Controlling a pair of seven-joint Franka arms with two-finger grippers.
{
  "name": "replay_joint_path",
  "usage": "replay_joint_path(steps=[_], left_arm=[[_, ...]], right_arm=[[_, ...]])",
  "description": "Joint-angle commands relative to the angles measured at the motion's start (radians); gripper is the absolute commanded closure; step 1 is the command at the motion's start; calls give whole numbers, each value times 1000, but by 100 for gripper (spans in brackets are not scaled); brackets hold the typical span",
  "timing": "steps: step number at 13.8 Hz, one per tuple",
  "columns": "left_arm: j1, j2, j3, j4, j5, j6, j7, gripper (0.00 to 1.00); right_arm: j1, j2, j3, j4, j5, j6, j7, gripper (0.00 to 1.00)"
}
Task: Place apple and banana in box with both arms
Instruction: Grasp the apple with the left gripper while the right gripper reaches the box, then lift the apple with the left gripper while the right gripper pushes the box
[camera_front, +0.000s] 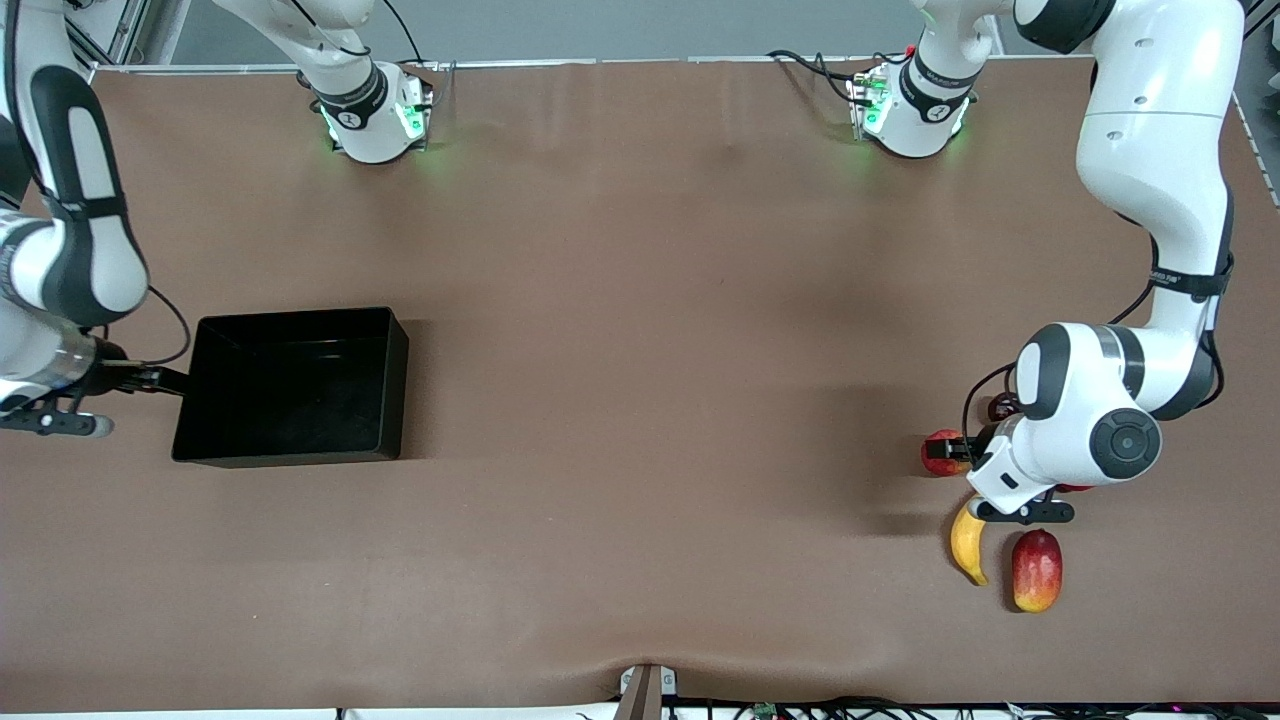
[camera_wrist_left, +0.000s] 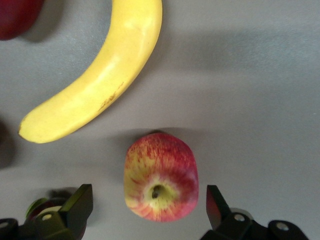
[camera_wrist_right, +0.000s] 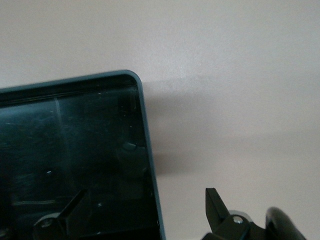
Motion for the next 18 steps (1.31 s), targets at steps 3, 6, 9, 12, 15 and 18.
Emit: replay_joint_path(steps=[3,6,9,12,15,18], left_arm=[[6,40,-3,2,2,54,-9,0],[6,42,-3,-1,2,55,-11,48],[2,29,-3,1,3,49,-5,100],[-15,6,-5,5,3,49,-9,100],[-15,-27,-6,1,2,40,-11,100],[-21,-76,-14,4,2,-21,-9,100]], right_arm=[[-44,94,20,-10,18,93,-91,87],[-38,91,20,-1,27,45,-91,100],[-29,88,20,84,83,-120,-90,100],[-17,85,22,224,93,-341,-82,100],[55,80,22,377,104,-591,-15,100],[170,65,22,379,165,-654,189,100]])
